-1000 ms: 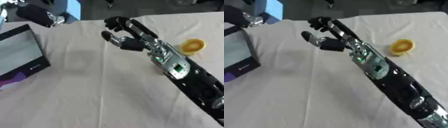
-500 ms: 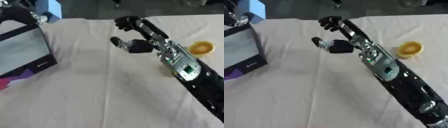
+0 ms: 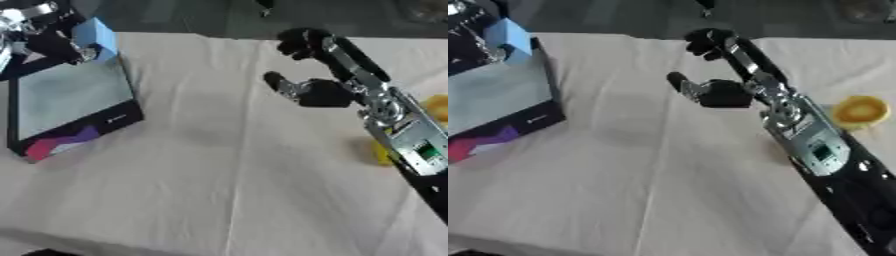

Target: Pick up the objects with one hand, pass them to the other hand, and then place them into the box on the other side of the table.

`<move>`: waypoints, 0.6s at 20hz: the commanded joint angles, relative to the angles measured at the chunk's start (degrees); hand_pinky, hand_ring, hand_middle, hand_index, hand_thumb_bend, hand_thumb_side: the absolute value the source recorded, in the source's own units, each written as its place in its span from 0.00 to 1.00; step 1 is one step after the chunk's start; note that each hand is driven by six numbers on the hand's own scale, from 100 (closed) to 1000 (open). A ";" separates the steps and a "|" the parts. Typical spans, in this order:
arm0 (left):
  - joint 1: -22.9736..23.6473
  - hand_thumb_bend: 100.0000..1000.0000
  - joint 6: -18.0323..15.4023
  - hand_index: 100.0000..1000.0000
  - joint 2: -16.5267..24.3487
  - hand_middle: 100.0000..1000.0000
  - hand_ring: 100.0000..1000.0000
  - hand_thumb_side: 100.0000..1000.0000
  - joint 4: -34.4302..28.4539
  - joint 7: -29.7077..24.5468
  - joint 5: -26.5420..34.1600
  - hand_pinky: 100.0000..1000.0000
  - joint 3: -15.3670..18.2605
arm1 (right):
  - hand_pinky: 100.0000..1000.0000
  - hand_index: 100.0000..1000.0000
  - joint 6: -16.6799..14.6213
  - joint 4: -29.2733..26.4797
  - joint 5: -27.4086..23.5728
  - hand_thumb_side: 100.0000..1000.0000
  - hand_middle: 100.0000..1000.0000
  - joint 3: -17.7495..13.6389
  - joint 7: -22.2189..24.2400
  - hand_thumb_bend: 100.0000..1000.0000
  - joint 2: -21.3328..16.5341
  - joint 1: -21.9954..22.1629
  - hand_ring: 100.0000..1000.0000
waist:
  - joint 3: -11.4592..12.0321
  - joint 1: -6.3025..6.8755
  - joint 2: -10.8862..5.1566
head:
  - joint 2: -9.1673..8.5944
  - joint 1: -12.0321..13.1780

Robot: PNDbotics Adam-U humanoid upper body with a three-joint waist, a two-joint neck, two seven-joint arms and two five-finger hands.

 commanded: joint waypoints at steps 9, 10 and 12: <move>-0.53 0.09 -0.74 0.67 1.05 0.63 0.75 0.17 10.54 2.50 -3.03 0.80 2.92 | 0.78 0.80 -0.03 -1.97 -0.78 0.32 0.66 -1.29 -0.81 0.33 -1.61 -0.87 0.76 | -0.20 -0.19 0.28 | -0.08 1.33; -0.60 0.12 -0.94 0.69 0.91 0.65 0.76 0.16 11.12 2.50 -3.22 0.80 2.94 | 0.78 0.80 -0.03 -1.99 -0.80 0.32 0.66 -1.32 -0.83 0.33 -1.62 -0.87 0.76 | -0.21 -0.25 0.29 | -0.08 1.34; -0.77 0.20 -1.22 0.73 0.67 0.69 0.77 0.17 12.06 2.51 -3.69 0.81 2.98 | 0.78 0.80 -0.04 -2.02 -0.81 0.32 0.66 -1.33 -0.79 0.33 -1.65 -0.86 0.76 | -0.24 -0.35 0.29 | -0.08 1.38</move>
